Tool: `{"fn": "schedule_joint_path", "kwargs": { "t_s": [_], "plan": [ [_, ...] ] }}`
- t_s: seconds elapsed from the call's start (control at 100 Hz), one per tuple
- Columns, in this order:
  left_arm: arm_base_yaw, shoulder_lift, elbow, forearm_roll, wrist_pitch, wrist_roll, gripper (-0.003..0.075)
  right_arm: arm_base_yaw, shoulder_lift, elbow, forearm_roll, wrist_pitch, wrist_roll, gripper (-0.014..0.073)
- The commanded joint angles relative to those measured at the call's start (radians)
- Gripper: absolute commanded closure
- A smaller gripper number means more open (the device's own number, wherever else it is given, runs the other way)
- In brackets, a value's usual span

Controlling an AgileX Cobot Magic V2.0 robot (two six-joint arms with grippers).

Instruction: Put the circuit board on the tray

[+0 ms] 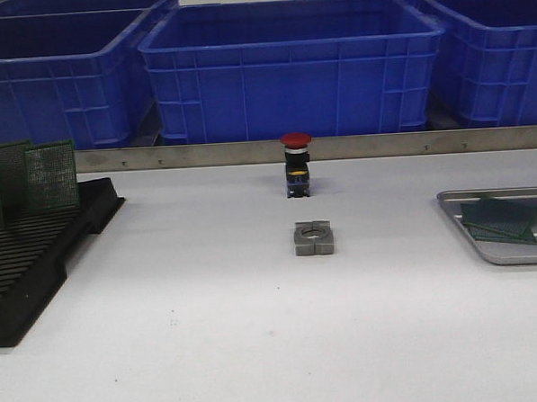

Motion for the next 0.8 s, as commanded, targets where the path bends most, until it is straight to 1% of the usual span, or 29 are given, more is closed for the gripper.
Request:
{"fn": "schedule_joint_path", "kwargs": {
  "t_s": [0.0, 0.09, 0.14, 0.27, 0.32, 0.37, 0.43, 0.48, 0.49, 0.5, 0.51, 0.52, 0.53, 0.54, 0.55, 0.56, 0.57, 0.58, 0.59, 0.6, 0.61, 0.62, 0.63, 0.67, 0.69, 0.7, 0.72, 0.75, 0.79],
  "plan": [
    [-0.006, -0.031, 0.048, 0.0, -0.078, -0.002, 0.0741, 0.0, 0.01, -0.025, 0.04, -0.007, -0.007, 0.0706],
    [-0.006, -0.031, 0.048, 0.0, -0.078, -0.002, 0.0741, 0.0, 0.01, -0.025, 0.048, -0.026, -0.007, 0.0706],
    [-0.006, -0.031, 0.048, 0.0, -0.078, -0.002, 0.0741, 0.006, 0.01, -0.025, 0.077, -0.096, -0.007, 0.0706],
    [-0.006, -0.031, 0.048, 0.0, -0.078, -0.002, 0.0741, 0.05, 0.01, -0.019, 0.12, -0.208, -0.007, 0.0706],
    [-0.006, -0.031, 0.048, 0.0, -0.078, -0.002, 0.0741, 0.051, 0.01, -0.015, 0.094, -0.233, -0.007, 0.0706],
    [-0.006, -0.031, 0.048, 0.0, -0.078, -0.002, 0.0741, 0.051, 0.01, -0.014, 0.007, -0.281, 0.015, 0.0706],
    [-0.006, -0.031, 0.048, 0.0, -0.078, -0.002, 0.0741, 0.051, 0.01, -0.014, -0.186, -0.338, 0.12, 0.0706],
    [-0.006, -0.031, 0.048, 0.0, -0.078, -0.002, 0.0741, 0.051, 0.007, -0.014, -0.377, -0.364, 0.272, 0.0706],
    [-0.006, -0.031, 0.048, 0.0, -0.078, -0.002, 0.0741, 0.051, 0.004, -0.014, -0.434, -0.37, 0.326, 0.0706],
    [-0.006, -0.031, 0.048, 0.0, -0.078, -0.002, 0.0741, 0.051, 0.004, -0.014, -0.463, -0.373, 0.353, 0.0706],
    [-0.006, -0.031, 0.048, 0.0, -0.078, -0.002, 0.0741, 0.051, 0.001, -0.013, -0.492, -0.375, 0.409, 0.0706],
    [-0.006, -0.031, 0.048, 0.0, -0.078, -0.002, 0.0741, 0.051, -0.001, -0.012, -0.551, -0.378, 0.438, 0.0706],
    [-0.006, -0.031, 0.048, 0.0, -0.078, -0.002, 0.0741, 0.051, -0.002, -0.01, -0.581, -0.38, 0.497, 0.0706],
    [-0.006, -0.031, 0.048, 0.0, -0.078, -0.002, 0.0741, 0.051, -0.006, -0.009, -0.64, -0.386, 0.527, 0.0706],
    [-0.006, -0.031, 0.048, 0.0, -0.078, -0.002, 0.0741, 0.051, -0.008, -0.006, -0.67, -0.39, 0.557, 0.0706],
    [-0.006, -0.031, 0.048, 0.0, -0.078, -0.002, 0.0741, 0.051, -0.012, -0.004, -0.729, -0.399, 0.617, 0.0706],
    [-0.006, -0.031, 0.048, 0.0, -0.078, -0.002, 0.0741, 0.051, -0.014, -0.002, -0.758, -0.403, 0.647, 0.0706],
    [-0.006, -0.031, 0.048, 0.0, -0.078, -0.002, 0.0741, 0.051, -0.019, 0.002, -0.789, -0.409, 0.706, 0.0706],
    [-0.006, -0.031, 0.048, 0.0, -0.078, -0.002, 0.0741, 0.051, -0.022, 0.005, -0.848, -0.421, 0.735, 0.0706],
    [-0.006, -0.031, 0.048, 0.0, -0.078, -0.002, 0.0741, 0.051, -0.024, 0.01, -0.877, -0.427, 0.793, 0.0706],
    [-0.006, -0.031, 0.048, 0.0, -0.078, -0.002, 0.0741, 0.051, -0.029, 0.013, -0.934, -0.44, 0.821, 0.0706],
    [-0.006, -0.031, 0.048, 0.0, -0.078, -0.002, 0.0741, 0.051, -0.032, 0.021, -0.961, -0.448, 0.85, 0.0706],
    [-0.006, -0.031, 0.048, 0.0, -0.078, -0.002, 0.0741, 0.051, -0.037, 0.025, -1.014, -0.464, 0.908, 0.0706],
    [-0.006, -0.031, 0.048, 0.0, -0.078, -0.002, 0.0741, 0.051, -0.053, 0.055, -1.137, -0.505, 1.073, 0.0706],
    [-0.006, -0.031, 0.048, 0.0, -0.078, -0.002, 0.0741, 0.049, -0.065, 0.072, -1.204, -0.531, 1.122, 0.0706],
    [-0.006, -0.031, 0.048, 0.0, -0.078, -0.002, 0.0741, 0.049, -0.073, 0.078, -1.246, -0.543, 1.167, 0.0706],
    [-0.006, -0.031, 0.048, 0.0, -0.078, -0.002, 0.0741, 0.048, -0.086, 0.096, -1.284, -0.562, 1.228, 0.0706],
    [-0.006, -0.031, 0.048, 0.0, -0.078, -0.002, 0.0741, 0.048, -0.105, 0.121, -1.365, -0.594, 1.295, 0.0706],
    [-0.006, -0.031, 0.048, 0.0, -0.078, -0.002, 0.0741, 0.046, -0.135, 0.159, -1.42, -0.613, 1.363, 0.0706]
  ]
}}
